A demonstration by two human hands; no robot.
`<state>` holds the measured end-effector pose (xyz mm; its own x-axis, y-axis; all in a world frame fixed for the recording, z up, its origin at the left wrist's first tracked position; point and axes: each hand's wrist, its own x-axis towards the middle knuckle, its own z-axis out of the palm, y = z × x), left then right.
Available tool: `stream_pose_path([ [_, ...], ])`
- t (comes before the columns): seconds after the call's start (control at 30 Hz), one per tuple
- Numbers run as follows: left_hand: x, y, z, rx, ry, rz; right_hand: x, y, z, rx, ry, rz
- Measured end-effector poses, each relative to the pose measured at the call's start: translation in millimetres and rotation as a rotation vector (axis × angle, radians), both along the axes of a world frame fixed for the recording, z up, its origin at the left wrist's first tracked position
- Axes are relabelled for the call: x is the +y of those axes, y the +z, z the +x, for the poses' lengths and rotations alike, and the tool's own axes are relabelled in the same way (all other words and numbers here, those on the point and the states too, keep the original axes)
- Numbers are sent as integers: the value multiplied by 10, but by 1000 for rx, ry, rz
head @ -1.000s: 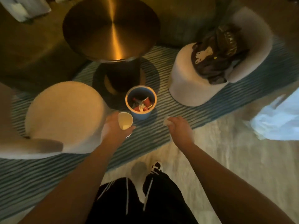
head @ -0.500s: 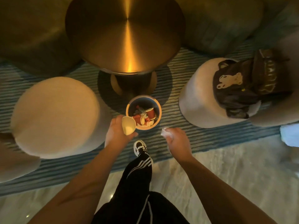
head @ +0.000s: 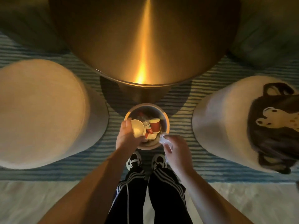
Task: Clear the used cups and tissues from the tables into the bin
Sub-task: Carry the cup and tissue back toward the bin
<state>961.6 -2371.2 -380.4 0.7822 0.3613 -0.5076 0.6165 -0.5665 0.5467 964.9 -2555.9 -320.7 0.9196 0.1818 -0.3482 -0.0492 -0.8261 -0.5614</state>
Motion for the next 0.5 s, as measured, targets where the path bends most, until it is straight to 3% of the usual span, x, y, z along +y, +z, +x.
stream_pose_path([
  [0.2,1,-498,-5,6,17,41,144,-655,208,41,74,8],
  [0.5,136,-74,-269,-112,-13,181,361,-768,456,89,162,17],
])
